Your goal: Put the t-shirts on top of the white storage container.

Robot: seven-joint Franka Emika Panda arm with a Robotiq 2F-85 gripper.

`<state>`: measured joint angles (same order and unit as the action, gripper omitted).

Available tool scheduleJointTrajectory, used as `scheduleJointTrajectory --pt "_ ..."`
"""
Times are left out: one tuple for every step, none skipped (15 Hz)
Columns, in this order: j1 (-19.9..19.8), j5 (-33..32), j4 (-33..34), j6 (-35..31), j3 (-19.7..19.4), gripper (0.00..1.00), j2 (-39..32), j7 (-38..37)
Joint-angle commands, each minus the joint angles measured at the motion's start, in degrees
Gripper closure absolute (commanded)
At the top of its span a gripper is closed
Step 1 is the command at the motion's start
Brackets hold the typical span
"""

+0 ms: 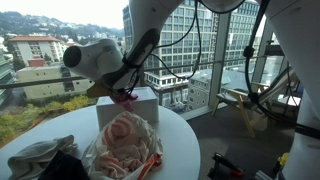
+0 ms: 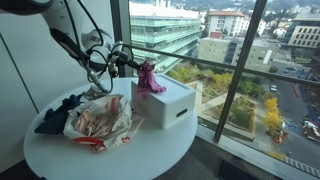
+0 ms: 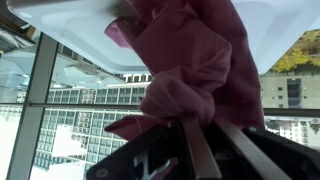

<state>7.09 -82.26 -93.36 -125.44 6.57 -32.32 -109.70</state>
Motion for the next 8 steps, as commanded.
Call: scheduleJointTrajectory --pt "-0.63 5.94 6.41 -4.19 0.62 0.61 -5.13 4.42" --pt "-0.33 6.74 5.38 -6.25 0.65 0.56 -4.4 4.33" --pt "0.25 6.69 4.07 -8.3 0.39 0.47 -3.45 4.31" --pt "1.6 4.81 1.35 -9.36 -0.21 0.4 -1.23 4.27" --pt "2.24 4.35 -0.57 -10.37 -0.19 0.31 0.46 5.11" --pt "2.89 4.39 -3.1 -11.02 0.07 0.24 2.92 5.41" --pt "3.41 5.12 -5.96 -11.13 0.56 0.18 5.87 6.11" --pt "4.03 5.7 -8.2 -10.82 1.04 0.09 8.51 6.9"
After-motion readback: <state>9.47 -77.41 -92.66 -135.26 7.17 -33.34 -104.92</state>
